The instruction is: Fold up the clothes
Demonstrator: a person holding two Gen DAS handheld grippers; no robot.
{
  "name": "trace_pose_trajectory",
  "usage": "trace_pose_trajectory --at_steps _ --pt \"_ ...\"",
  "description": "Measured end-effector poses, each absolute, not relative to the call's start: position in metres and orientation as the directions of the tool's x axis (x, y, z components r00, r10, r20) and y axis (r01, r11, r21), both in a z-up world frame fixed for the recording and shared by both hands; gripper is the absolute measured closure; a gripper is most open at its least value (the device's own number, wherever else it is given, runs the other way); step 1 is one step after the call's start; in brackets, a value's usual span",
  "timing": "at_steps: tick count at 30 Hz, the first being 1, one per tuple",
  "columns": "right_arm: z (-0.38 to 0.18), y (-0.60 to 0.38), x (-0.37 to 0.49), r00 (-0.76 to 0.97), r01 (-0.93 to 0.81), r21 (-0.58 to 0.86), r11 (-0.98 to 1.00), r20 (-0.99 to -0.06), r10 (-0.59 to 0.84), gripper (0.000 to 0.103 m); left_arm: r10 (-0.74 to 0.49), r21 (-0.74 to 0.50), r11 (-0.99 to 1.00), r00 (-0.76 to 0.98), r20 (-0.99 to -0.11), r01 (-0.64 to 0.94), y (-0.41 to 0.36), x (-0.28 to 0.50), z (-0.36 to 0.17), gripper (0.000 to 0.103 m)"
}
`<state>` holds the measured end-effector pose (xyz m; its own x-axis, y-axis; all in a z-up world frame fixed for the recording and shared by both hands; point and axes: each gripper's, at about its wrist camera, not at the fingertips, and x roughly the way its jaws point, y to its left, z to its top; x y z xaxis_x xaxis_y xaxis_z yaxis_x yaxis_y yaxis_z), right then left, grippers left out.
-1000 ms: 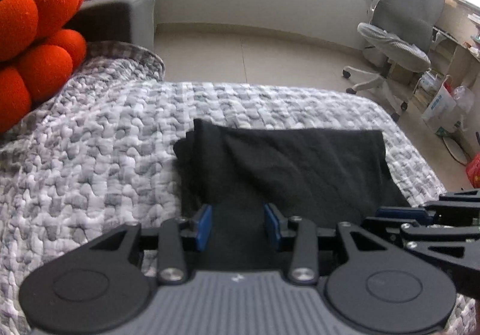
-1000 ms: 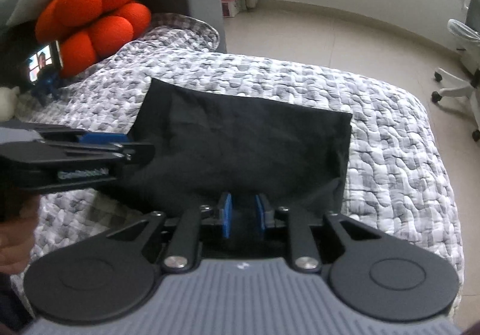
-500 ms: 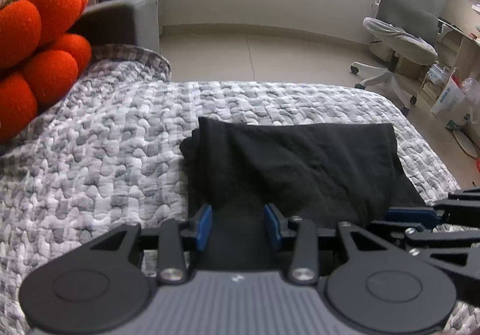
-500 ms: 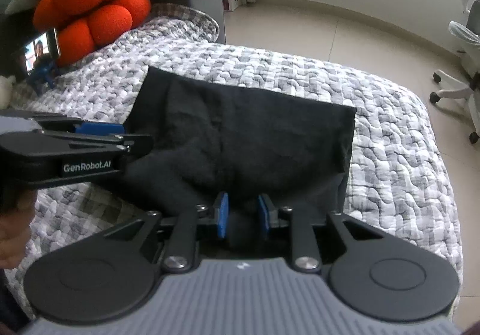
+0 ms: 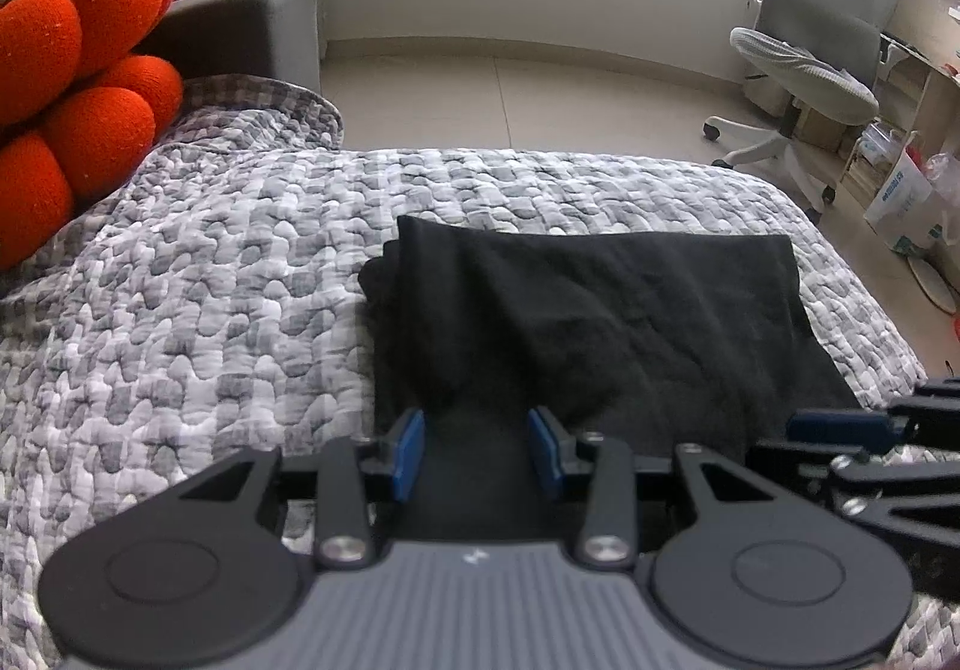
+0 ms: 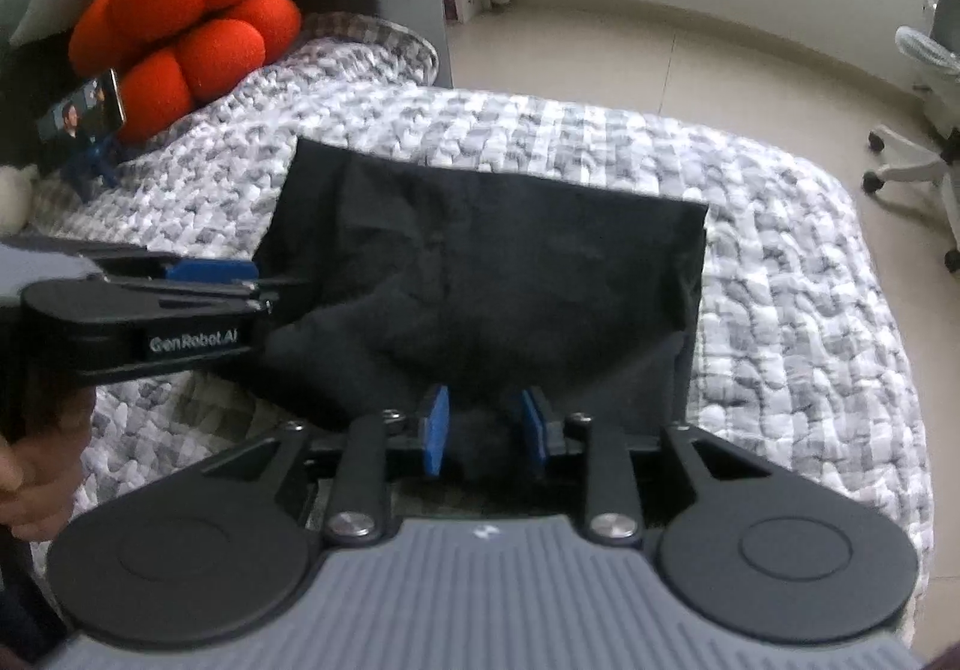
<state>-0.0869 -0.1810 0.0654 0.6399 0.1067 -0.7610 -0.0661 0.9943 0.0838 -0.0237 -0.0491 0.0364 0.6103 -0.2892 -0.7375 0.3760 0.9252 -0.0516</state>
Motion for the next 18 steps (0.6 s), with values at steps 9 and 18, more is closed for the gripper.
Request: trace_pose_trajectory --at_steps 9,18 --pt "0.059 -0.185 -0.088 0.617 -0.049 0.078 0.996 -0.782 0.091 0.072 -0.287 -0.031 0.922 0.63 -0.722 0.386 -0.051 -0.029 0.041 0.063" --pt "0.06 -0.188 -0.086 0.612 -0.025 0.077 0.997 -0.787 0.076 0.071 -0.368 -0.039 0.884 0.642 -0.673 0.465 -0.056 -0.049 0.049 0.063"
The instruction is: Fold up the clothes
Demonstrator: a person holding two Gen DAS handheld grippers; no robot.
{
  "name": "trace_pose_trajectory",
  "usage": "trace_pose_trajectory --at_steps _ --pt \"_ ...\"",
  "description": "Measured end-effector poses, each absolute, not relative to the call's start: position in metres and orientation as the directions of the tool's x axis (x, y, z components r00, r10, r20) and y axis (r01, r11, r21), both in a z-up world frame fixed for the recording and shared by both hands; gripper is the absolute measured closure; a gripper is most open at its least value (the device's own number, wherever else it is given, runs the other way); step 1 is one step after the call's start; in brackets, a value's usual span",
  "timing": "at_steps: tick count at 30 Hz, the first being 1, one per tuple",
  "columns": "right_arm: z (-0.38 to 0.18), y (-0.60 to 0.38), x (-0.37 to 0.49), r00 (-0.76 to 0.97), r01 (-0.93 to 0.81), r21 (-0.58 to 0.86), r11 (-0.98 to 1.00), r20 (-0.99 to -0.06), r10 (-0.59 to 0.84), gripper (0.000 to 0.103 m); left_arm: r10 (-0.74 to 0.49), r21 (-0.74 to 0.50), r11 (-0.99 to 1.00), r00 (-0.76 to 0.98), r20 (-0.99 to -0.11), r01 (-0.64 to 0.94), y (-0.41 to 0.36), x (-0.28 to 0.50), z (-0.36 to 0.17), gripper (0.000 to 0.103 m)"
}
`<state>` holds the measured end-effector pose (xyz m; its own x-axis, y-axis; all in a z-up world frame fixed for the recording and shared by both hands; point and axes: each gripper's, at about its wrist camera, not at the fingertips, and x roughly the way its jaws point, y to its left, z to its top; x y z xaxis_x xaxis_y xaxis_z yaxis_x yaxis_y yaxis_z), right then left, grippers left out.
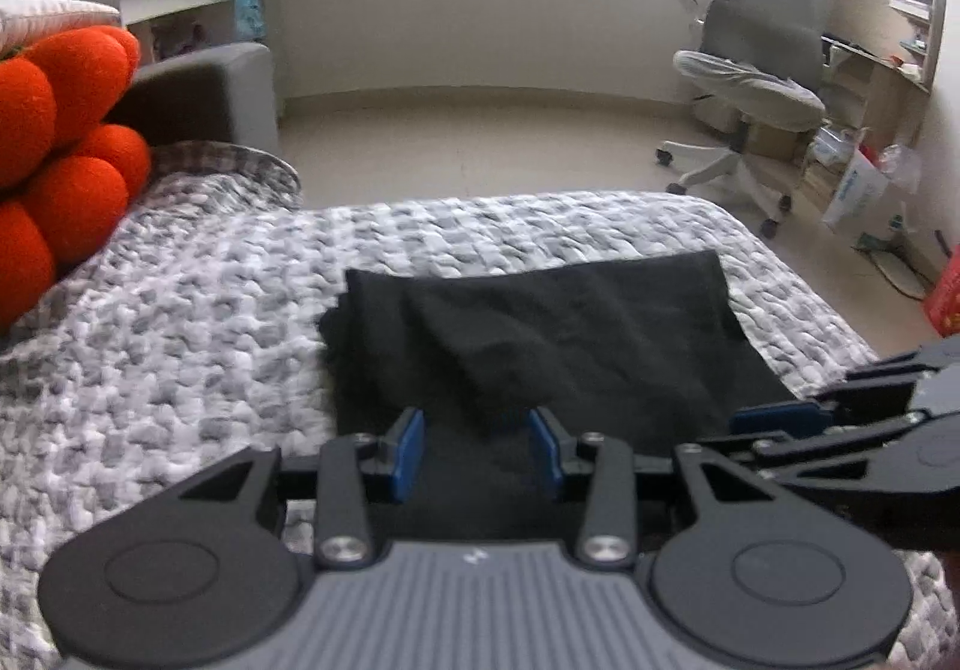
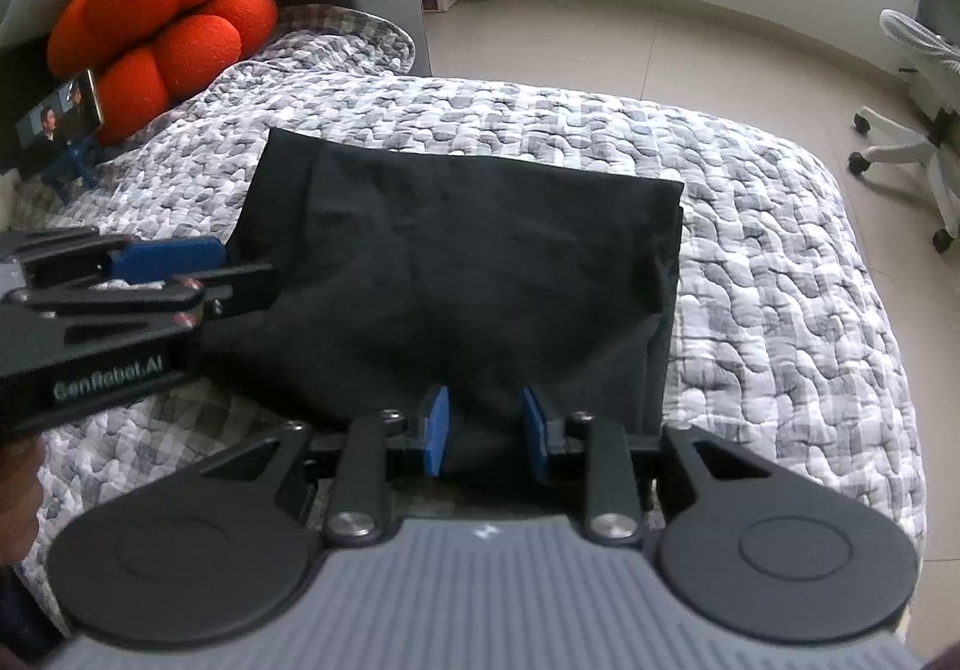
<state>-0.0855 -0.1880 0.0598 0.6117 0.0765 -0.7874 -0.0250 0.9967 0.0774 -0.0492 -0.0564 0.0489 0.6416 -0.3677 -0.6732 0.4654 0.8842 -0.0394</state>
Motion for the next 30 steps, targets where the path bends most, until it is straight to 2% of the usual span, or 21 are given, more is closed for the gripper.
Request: trace_pose_trajectory --at_steps 16,24,30 --pt "0.06 -0.189 -0.085 0.614 -0.024 0.074 0.997 -0.786 0.073 0.071 -0.321 0.002 0.884 0.608 -0.726 0.468 -0.066 -0.042 0.033 0.059" --pt "0.07 -0.179 -0.092 0.665 -0.084 0.097 0.992 -0.736 0.128 0.068 -0.318 0.004 0.883 0.606 -0.729 0.469 -0.065 -0.041 0.033 0.057" --pt "0.057 -0.174 -0.085 0.618 -0.081 0.069 0.994 -0.78 0.104 0.064 -0.316 0.007 0.883 0.606 -0.73 0.469 -0.066 -0.04 0.033 0.056"
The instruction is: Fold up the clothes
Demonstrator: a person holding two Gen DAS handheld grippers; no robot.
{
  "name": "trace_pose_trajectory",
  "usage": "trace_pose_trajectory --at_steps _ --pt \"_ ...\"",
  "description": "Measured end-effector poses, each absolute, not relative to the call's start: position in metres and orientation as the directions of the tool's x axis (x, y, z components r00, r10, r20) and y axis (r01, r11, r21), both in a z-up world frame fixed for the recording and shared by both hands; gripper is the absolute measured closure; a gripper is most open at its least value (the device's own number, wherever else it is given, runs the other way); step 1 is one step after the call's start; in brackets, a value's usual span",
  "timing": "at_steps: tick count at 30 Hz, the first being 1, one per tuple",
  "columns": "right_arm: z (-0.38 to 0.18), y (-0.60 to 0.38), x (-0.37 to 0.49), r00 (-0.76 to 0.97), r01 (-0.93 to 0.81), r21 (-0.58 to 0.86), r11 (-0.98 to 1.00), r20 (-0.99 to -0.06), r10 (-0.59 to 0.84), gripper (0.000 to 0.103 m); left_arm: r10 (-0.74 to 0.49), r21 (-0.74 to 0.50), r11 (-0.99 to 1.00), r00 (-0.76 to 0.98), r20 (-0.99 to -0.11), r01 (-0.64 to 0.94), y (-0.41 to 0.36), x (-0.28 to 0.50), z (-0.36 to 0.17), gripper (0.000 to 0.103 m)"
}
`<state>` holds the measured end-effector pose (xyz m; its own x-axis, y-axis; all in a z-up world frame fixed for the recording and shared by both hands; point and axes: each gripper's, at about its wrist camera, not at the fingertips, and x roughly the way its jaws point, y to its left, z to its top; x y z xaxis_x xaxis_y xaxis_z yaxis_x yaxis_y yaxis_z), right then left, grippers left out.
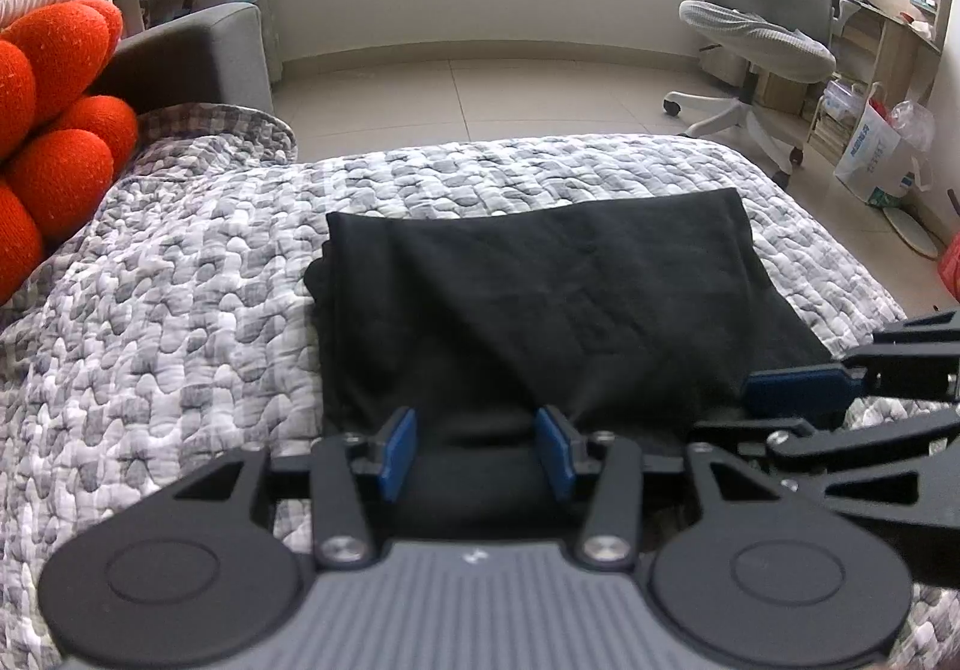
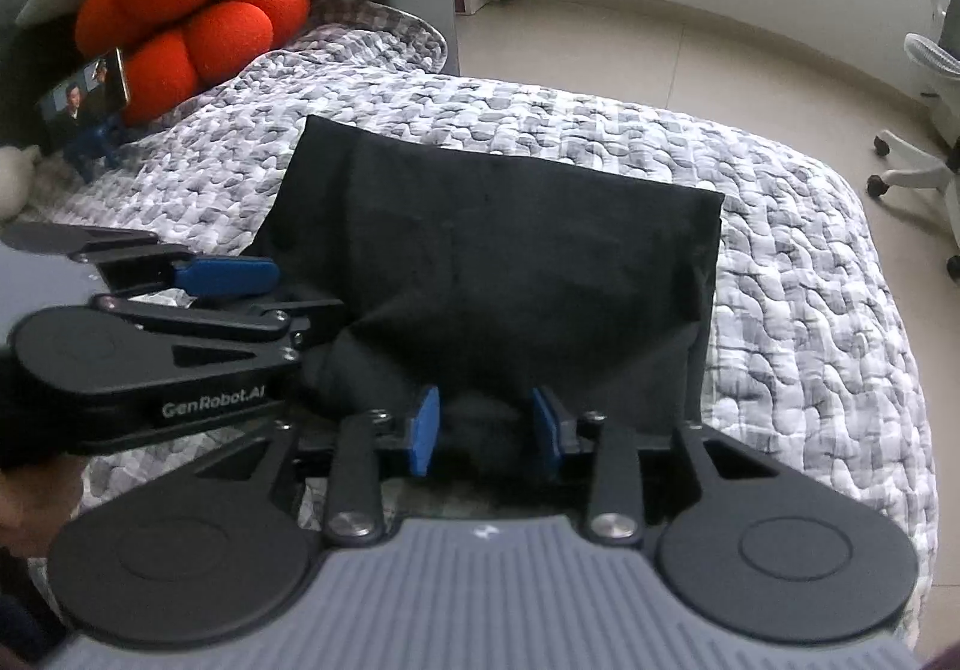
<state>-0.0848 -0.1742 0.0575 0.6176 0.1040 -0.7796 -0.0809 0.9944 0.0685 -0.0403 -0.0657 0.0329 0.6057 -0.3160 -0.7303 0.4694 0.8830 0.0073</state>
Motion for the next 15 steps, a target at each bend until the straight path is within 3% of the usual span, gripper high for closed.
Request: trace_pose_trajectory --at_steps 5,15 --pt "0.057 -0.176 -0.084 0.615 -0.078 0.076 0.994 -0.781 0.108 0.064 -0.299 0.02 0.888 0.61 -0.734 0.46 -0.063 -0.039 0.034 0.049" --pt "0.058 -0.181 -0.086 0.616 -0.062 0.097 0.993 -0.779 0.115 0.063 -0.31 -0.023 0.896 0.589 -0.747 0.443 -0.053 -0.034 0.034 0.049"
